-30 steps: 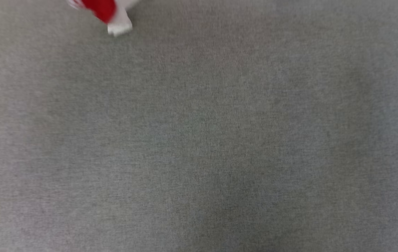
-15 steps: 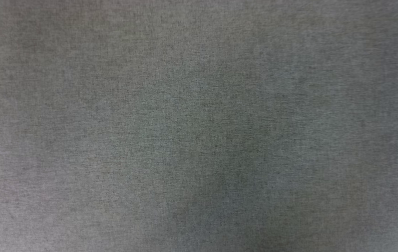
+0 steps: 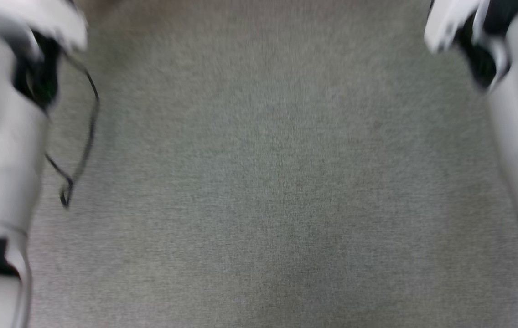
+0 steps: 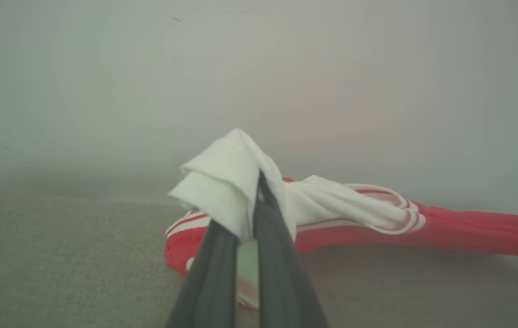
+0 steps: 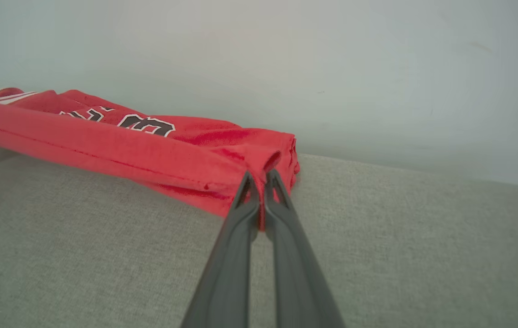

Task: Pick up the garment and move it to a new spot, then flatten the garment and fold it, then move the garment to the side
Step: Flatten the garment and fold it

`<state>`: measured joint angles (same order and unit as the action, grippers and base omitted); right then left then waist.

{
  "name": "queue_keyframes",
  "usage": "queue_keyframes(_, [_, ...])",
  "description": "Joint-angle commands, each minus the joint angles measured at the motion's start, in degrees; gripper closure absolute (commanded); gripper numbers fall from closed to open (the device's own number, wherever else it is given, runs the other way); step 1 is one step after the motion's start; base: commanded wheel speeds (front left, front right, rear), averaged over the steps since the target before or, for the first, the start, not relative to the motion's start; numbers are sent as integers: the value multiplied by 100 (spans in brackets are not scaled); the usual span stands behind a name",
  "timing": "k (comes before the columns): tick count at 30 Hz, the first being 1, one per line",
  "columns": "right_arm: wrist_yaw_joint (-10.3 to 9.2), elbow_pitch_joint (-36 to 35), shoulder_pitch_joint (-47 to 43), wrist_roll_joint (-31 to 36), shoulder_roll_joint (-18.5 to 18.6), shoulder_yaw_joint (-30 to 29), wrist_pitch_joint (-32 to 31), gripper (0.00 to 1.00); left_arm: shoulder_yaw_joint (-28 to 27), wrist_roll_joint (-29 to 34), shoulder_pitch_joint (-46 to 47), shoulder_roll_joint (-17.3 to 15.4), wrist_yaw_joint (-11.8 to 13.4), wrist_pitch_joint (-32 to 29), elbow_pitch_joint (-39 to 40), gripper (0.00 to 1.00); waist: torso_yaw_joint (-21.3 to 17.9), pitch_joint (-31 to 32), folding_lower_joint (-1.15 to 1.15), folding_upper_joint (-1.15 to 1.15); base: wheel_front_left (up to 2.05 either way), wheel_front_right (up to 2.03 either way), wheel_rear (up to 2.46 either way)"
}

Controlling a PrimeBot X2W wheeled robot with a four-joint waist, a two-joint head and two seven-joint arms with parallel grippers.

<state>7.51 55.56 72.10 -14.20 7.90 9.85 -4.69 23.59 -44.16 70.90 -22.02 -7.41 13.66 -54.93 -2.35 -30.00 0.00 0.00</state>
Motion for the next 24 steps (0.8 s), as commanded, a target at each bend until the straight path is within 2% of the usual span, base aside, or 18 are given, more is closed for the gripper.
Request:
queue_keyframes(1, [-4, -66, -319, -101, 70, 70, -1, 100, -1, -112, -300, -9, -6, 8, 78, 100, 95, 610, 0, 0, 0, 0, 0])
queue_keyframes(7, [-5, -621, -1999, -630, 335, 434, -97, 100, 102, -335, -2017, -106, 12, 69, 505, 100, 140, 1545, 0, 0, 0, 0, 0])
queue_keyframes(12, [-7, -1497, -3472, -1010, 711, 445, -421, 100, 129, -535, -3440, -87, 243, -13, 1115, 100, 267, 2140, 0, 0, 0, 0, 0])
queue_keyframes(17, [-8, -2667, -4965, -1040, 985, -10, -878, 100, 123, -645, -4857, -363, 749, -199, 2132, 100, 281, 2582, 0, 0, 0, 0, 0])
queue_keyframes(21, [-8, -3699, -6179, -943, 847, -591, -1475, 100, 80, -793, -5934, -644, 1289, -508, 3270, 100, 301, 2803, 0, 0, 0, 0, 0])
queue_keyframes(24, [-8, -4555, -7029, -774, 584, -1062, -1925, 100, 28, -898, -6659, -864, 1749, -785, 4184, 100, 331, 2944, 0, 0, 0, 0, 0])
